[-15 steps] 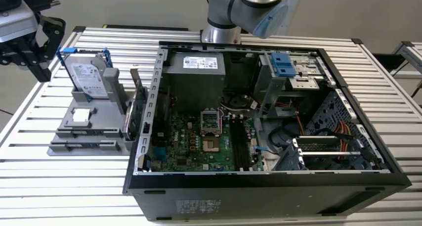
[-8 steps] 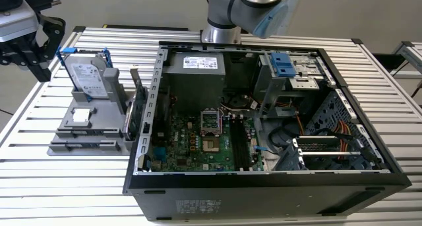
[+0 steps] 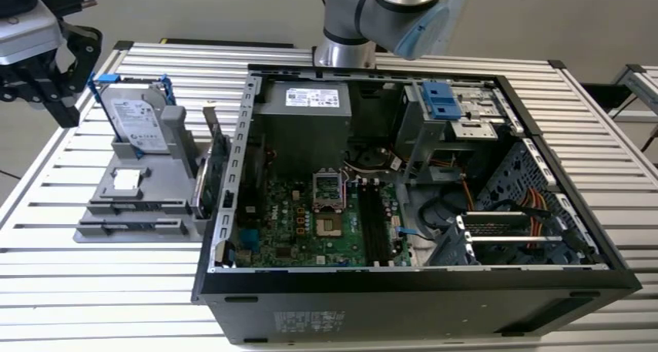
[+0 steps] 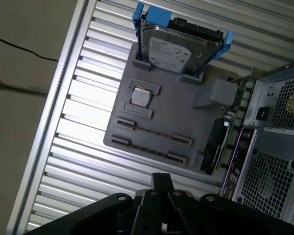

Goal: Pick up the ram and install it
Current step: 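Pick up the ram and move it above insertion slot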

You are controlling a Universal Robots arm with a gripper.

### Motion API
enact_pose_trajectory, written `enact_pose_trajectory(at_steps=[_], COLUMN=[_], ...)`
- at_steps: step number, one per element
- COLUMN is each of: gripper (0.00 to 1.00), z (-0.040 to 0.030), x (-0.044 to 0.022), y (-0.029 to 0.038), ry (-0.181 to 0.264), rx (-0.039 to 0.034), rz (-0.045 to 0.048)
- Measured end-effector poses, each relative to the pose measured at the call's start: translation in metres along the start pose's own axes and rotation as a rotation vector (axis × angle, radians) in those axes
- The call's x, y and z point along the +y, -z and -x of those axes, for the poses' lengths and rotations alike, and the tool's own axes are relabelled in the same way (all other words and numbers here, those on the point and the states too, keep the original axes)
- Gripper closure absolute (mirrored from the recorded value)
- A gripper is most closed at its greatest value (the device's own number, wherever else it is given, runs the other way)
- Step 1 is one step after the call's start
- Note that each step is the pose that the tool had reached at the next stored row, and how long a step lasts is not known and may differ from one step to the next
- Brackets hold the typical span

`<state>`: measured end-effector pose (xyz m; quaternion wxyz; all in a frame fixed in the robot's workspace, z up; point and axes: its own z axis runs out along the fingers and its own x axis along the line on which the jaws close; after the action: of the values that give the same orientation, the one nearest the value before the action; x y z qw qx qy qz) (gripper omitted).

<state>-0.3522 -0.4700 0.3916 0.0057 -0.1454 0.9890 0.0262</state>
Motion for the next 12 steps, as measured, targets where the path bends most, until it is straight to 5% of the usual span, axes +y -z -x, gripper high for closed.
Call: enact_pose_trajectory(at_steps=[12], gripper=[1.0], z=[0.0], x=[0.0], y=[0.0], ry=[0.011], rx=[0.0005], rz=[0.0002])
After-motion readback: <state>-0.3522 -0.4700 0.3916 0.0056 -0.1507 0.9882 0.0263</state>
